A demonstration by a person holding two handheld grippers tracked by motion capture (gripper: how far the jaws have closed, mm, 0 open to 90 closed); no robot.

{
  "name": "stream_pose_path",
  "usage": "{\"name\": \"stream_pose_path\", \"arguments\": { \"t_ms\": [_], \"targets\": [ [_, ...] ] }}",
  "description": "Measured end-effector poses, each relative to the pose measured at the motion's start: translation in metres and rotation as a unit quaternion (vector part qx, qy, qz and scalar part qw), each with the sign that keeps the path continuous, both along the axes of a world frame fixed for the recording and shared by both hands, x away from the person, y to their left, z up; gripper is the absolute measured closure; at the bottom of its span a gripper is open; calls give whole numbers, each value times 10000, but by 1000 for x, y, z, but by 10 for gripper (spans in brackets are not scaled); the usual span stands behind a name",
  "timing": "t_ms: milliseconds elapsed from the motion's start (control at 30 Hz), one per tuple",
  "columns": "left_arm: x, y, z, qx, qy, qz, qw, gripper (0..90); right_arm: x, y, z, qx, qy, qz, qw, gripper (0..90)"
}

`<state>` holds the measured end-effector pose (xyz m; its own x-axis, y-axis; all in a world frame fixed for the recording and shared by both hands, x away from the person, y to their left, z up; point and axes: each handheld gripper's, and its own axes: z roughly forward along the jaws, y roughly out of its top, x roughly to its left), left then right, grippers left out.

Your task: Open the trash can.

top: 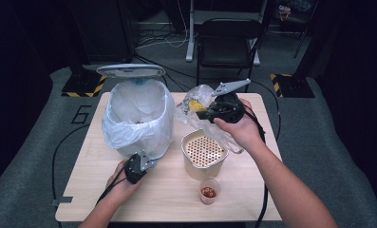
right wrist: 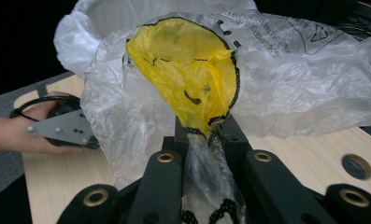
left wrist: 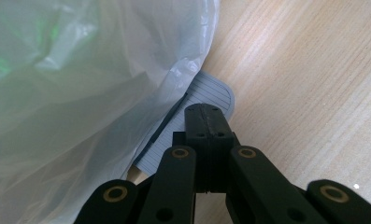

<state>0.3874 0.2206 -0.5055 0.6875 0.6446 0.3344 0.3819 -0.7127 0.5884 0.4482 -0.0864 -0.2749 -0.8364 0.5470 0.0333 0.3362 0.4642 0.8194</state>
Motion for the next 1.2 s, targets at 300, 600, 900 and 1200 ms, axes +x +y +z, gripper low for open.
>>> {"name": "stream_pose_path", "arguments": {
  "t_ms": [300, 600, 900, 1200],
  "targets": [
    [0, 0, 0, -14, 16, 18, 10000, 900, 2, 25, 5, 34, -31, 263, 9996, 814],
    [1, 1, 1, 112, -90, -46, 9999, 900, 4, 51, 8, 43, -66, 572, 9983, 813],
    [1, 1, 1, 127, -134, -35, 9998, 900, 8, 84, 16, -13, -149, 858, 9962, 810],
    [1, 1, 2, 122, -43, -68, 9999, 900, 15, 126, 23, -104, -236, 1128, 9933, 806]
  ]
}}
